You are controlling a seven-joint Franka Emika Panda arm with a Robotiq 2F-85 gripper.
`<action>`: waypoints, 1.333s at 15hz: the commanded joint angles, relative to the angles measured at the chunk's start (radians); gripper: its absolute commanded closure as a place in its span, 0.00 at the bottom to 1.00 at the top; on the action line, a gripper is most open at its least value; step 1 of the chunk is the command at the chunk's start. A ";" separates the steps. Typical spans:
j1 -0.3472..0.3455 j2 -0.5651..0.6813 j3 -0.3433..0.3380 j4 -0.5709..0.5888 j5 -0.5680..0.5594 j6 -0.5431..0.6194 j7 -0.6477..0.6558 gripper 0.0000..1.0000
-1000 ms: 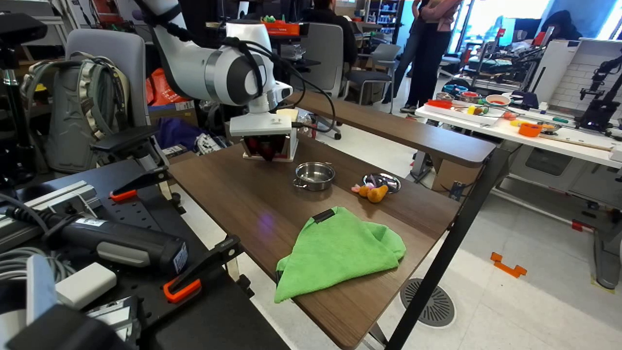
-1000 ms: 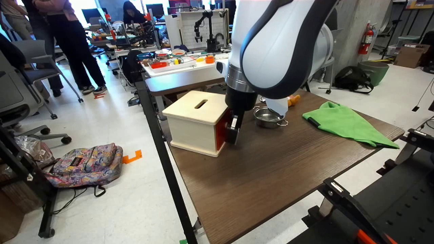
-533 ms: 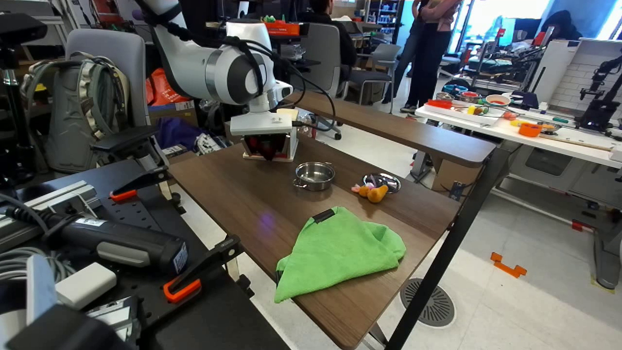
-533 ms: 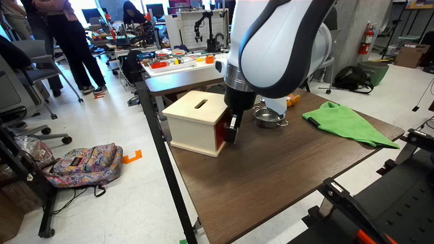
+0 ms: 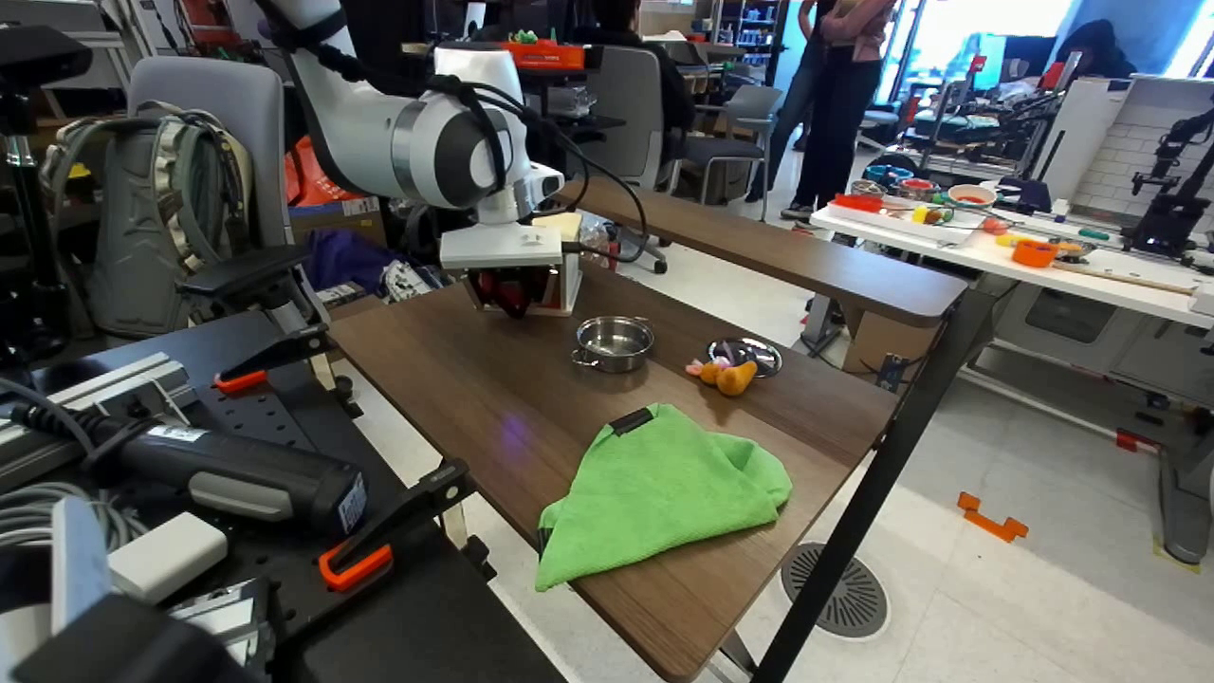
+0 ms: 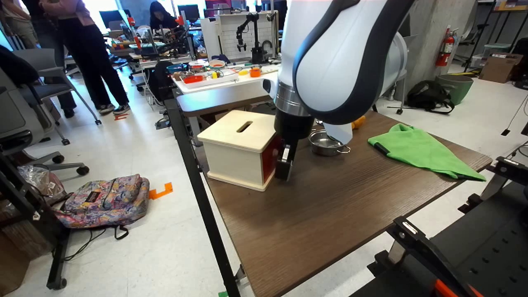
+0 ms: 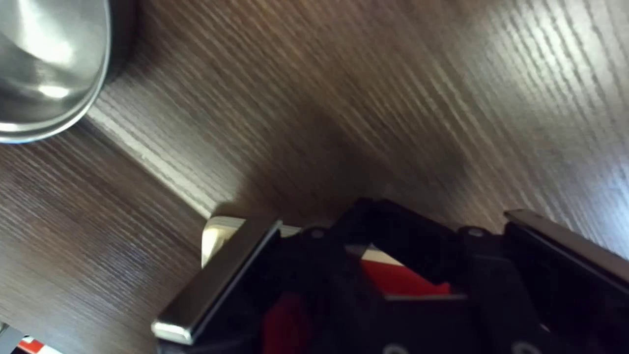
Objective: Close the open drawer
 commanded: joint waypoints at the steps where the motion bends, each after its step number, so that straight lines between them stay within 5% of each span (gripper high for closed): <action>1: 0.013 -0.078 -0.006 -0.077 -0.014 -0.022 0.024 0.98; 4: 0.061 -0.149 -0.047 -0.119 -0.023 -0.056 0.059 0.93; 8: 0.112 -0.271 -0.081 -0.189 -0.032 -0.110 0.098 0.52; 15: 0.046 -0.397 0.030 -0.332 0.019 -0.192 0.023 0.01; 16: 0.041 -0.411 0.040 -0.357 0.021 -0.183 0.020 0.00; 17: 0.066 -0.354 0.010 -0.297 0.000 -0.166 0.053 0.11; 20: 0.059 -0.378 0.025 -0.336 0.003 -0.165 0.048 0.00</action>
